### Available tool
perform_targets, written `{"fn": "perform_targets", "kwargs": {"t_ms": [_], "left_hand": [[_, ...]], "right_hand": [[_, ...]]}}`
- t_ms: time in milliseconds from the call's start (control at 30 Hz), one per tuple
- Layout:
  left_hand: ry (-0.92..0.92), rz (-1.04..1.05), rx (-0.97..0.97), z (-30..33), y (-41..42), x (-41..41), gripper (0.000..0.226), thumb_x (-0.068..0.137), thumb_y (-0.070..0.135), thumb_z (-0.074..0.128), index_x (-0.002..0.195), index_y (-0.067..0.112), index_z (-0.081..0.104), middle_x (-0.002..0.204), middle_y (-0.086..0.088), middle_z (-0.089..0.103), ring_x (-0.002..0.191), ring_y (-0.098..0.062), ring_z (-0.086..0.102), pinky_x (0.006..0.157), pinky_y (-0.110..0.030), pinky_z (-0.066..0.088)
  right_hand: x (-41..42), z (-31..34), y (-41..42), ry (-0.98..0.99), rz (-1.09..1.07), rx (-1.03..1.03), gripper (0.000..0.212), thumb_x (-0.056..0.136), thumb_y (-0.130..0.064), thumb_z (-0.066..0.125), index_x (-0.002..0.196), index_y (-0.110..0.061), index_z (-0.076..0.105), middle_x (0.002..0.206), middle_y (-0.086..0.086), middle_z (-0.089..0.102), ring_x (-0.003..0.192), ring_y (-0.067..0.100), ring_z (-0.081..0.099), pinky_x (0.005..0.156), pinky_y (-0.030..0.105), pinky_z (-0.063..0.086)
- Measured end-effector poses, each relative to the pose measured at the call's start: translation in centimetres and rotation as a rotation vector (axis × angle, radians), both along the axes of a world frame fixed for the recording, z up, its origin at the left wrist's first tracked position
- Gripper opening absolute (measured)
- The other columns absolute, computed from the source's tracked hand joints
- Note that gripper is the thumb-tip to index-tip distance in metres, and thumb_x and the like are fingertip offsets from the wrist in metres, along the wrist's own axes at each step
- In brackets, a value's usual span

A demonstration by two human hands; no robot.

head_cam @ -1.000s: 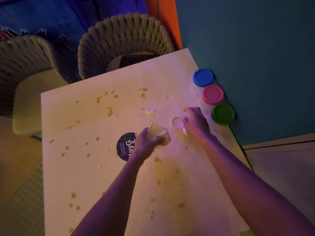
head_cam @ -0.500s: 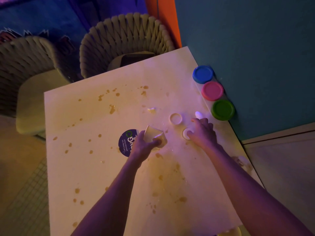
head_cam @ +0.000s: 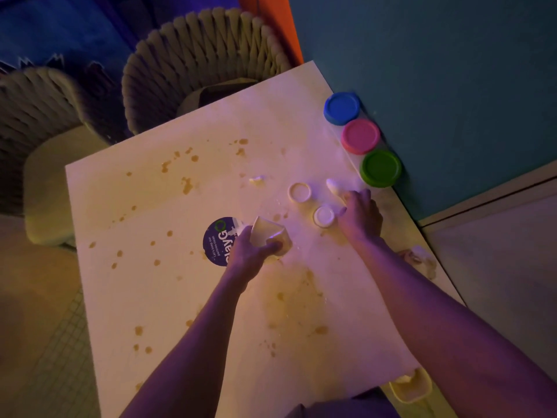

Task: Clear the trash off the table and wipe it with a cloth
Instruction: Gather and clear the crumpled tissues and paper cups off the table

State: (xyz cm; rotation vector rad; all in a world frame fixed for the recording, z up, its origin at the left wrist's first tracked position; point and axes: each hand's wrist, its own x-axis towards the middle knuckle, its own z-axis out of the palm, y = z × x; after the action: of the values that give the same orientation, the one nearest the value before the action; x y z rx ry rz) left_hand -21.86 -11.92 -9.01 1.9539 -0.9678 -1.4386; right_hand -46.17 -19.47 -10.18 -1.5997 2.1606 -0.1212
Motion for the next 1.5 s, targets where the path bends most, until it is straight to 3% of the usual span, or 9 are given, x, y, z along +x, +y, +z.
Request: {"fn": "perform_targets", "kwargs": {"t_ms": [167,367,700,833,933,1167,1333,1500], "left_hand": [[0.023,-0.019,0.002,-0.3,0.5,0.0,0.064,0.058,0.035,0.085,0.117,0.021,0.066,0.100,-0.002,0.076,0.095,-0.026,0.073,0.080,-0.043,0.059],[0.025,-0.027,0.006,-0.4,0.5,-0.5,0.068,0.055,0.039,0.086,0.118,0.021,0.065,0.101,-0.003,0.076,0.094,-0.026,0.073,0.084,-0.052,0.060],[0.020,0.002,-0.004,-0.3,1.6,-0.3,0.060,0.059,0.036,0.086,0.114,0.021,0.066,0.098,-0.005,0.075,0.093,-0.029,0.072,0.080,-0.051,0.059],[0.023,0.009,-0.021,0.1,2.1,-0.4,0.058,0.059,0.035,0.087,0.112,0.021,0.067,0.097,-0.005,0.076,0.093,-0.030,0.073,0.079,-0.051,0.059],[0.030,0.027,-0.024,0.1,2.6,-0.1,0.055,0.061,0.034,0.087,0.112,0.021,0.068,0.097,-0.004,0.076,0.093,-0.029,0.072,0.081,-0.051,0.060],[0.045,0.079,-0.017,0.5,3.8,0.8,0.052,0.060,0.031,0.084,0.108,0.021,0.068,0.097,-0.003,0.076,0.094,-0.028,0.072,0.082,-0.048,0.059],[0.045,0.078,-0.022,0.1,3.8,1.7,0.053,0.059,0.034,0.085,0.109,0.028,0.069,0.098,0.001,0.076,0.094,-0.024,0.072,0.086,-0.051,0.059],[0.057,0.079,-0.043,0.0,3.7,2.0,0.058,0.063,0.030,0.085,0.119,0.028,0.068,0.100,0.003,0.076,0.094,-0.022,0.072,0.086,-0.048,0.060]], "right_hand": [[-0.2,-0.3,0.4,0.045,0.054,0.017,0.027,0.094,-0.020,0.054,0.118,-0.007,0.054,0.125,0.017,0.053,0.117,0.037,0.050,0.086,0.043,0.045],[-0.6,-0.1,-0.2,0.052,0.081,0.054,0.025,0.096,-0.015,0.049,0.118,-0.005,0.053,0.128,0.019,0.051,0.120,0.038,0.049,0.091,0.041,0.044],[0.8,2.6,-0.3,-0.298,-0.078,0.069,0.026,0.090,-0.018,0.052,0.114,-0.007,0.052,0.121,0.019,0.048,0.109,0.042,0.054,0.091,0.041,0.042],[2.2,2.8,0.4,-0.288,0.023,0.127,0.057,0.083,-0.041,0.066,0.128,-0.015,0.044,0.122,0.014,0.042,0.109,0.039,0.057,0.087,0.039,0.045],[2.8,2.1,0.9,-0.178,0.113,0.136,0.070,0.077,-0.045,0.073,0.134,-0.020,0.041,0.123,0.014,0.042,0.110,0.039,0.057,0.088,0.041,0.047],[3.6,1.9,1.2,-0.081,0.119,0.097,0.036,0.088,-0.026,0.058,0.120,-0.013,0.054,0.117,0.017,0.049,0.108,0.039,0.055,0.086,0.040,0.046],[4.3,4.0,-1.0,-0.104,0.067,-0.030,0.037,0.092,-0.038,0.052,0.118,-0.011,0.058,0.116,0.018,0.053,0.110,0.039,0.055,0.088,0.041,0.045],[6.2,5.4,-3.5,-0.076,0.171,-0.051,0.039,0.089,-0.040,0.053,0.118,-0.016,0.058,0.116,0.014,0.053,0.111,0.037,0.054,0.088,0.039,0.044]]}}
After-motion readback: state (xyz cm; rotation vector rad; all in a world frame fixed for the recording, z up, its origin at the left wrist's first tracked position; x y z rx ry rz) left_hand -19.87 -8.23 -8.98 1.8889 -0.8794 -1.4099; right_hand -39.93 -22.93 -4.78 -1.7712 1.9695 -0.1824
